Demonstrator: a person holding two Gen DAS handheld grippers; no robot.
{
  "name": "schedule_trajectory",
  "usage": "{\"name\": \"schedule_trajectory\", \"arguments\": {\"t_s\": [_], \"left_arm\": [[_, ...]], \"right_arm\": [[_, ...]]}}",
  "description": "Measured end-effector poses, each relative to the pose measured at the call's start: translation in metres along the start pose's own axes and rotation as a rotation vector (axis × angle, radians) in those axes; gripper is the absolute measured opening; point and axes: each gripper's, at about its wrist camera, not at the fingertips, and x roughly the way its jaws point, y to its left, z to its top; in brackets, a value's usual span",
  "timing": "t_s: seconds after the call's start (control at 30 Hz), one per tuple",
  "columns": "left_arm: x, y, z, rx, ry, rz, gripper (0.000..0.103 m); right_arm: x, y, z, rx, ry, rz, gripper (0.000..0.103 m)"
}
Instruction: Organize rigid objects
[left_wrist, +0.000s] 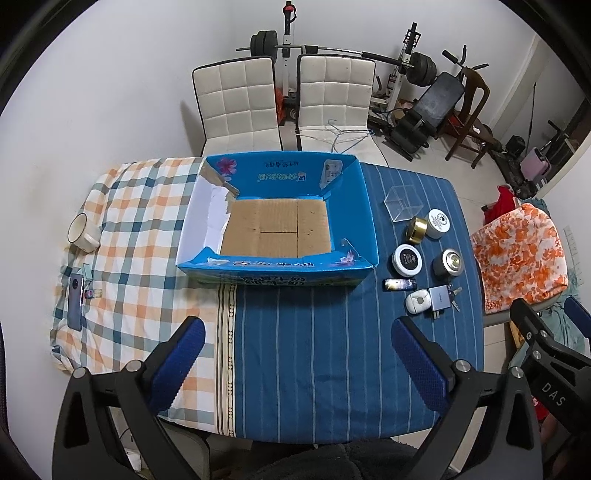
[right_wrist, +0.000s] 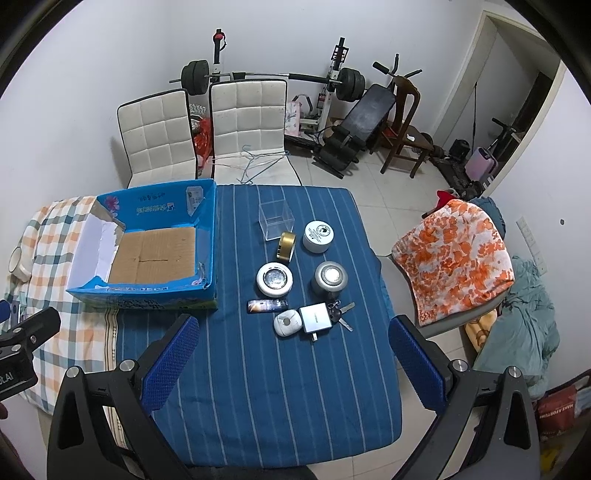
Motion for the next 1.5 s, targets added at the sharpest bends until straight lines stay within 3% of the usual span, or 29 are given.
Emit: {"name": "schedule_trajectory", "arguments": {"t_s": [1.03, 1.5], "left_arm": [[-0.021, -0.008, -0.004, 0.007, -0.083, 0.027, 0.103], [-0.024, -0.009, 0.002, 0.009, -0.09, 0.031, 0.103]], "right_arm": [[-0.028, -0.016, -0.002, 0.022, -0.062, -0.007, 0.103], [-0.018, -0.018, 0.009, 0.029, -0.051, 0.01, 0.103]]}}
